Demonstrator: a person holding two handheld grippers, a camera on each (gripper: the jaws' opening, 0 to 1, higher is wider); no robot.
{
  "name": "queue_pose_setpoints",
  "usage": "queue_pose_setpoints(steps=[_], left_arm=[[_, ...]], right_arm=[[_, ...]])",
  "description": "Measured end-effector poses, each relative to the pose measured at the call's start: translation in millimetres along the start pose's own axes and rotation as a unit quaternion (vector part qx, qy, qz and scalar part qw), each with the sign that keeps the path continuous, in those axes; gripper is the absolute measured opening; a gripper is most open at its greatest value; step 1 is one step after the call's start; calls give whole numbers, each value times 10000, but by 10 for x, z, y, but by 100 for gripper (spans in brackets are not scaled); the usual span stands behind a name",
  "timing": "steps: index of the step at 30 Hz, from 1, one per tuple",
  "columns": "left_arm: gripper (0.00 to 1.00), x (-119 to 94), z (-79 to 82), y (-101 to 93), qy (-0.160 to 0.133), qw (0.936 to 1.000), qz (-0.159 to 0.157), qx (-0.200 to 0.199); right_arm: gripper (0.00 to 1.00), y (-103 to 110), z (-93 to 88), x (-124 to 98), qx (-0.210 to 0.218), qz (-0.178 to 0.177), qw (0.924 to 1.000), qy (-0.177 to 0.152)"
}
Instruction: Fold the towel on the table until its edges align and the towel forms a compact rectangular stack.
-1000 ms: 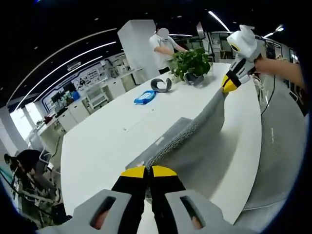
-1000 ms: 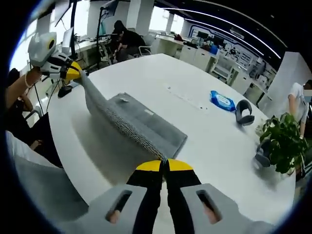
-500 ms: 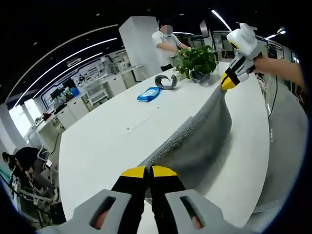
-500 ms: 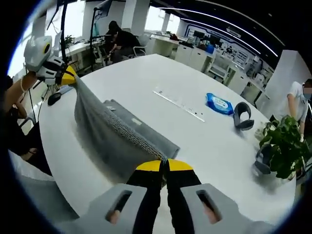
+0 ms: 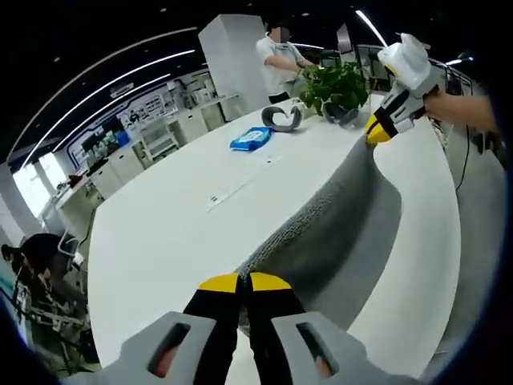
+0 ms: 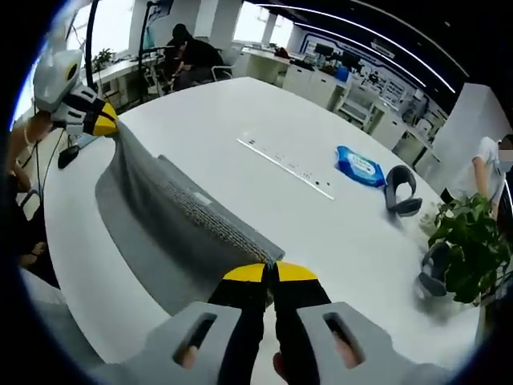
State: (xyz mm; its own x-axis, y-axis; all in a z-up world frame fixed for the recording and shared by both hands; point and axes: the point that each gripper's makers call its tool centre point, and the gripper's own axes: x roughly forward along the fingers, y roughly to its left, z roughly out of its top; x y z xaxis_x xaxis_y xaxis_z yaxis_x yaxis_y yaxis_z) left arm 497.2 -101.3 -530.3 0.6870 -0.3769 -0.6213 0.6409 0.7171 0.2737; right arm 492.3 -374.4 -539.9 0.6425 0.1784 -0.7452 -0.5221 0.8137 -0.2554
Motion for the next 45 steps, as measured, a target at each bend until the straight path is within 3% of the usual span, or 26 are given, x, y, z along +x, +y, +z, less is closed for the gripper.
queue_pose_setpoints(steps=[13,21,32,45], left_arm=[[3,440,-219,10,279,9996,42,-71],[3,562,-329,-39,337,9994,-36,-89],[10,525,-320,-20,211,9989,-81,-415],[10,671,-384,-101,375,9980,-282,-424]], right_arm=[[0,0,-217,459,-170,-68,9990,406],[1,8,-285,609,180,-14,9988,455],[8,22,-320,536,239,-177,9989,367],[0,490,-667,373,677,186,9966,422]])
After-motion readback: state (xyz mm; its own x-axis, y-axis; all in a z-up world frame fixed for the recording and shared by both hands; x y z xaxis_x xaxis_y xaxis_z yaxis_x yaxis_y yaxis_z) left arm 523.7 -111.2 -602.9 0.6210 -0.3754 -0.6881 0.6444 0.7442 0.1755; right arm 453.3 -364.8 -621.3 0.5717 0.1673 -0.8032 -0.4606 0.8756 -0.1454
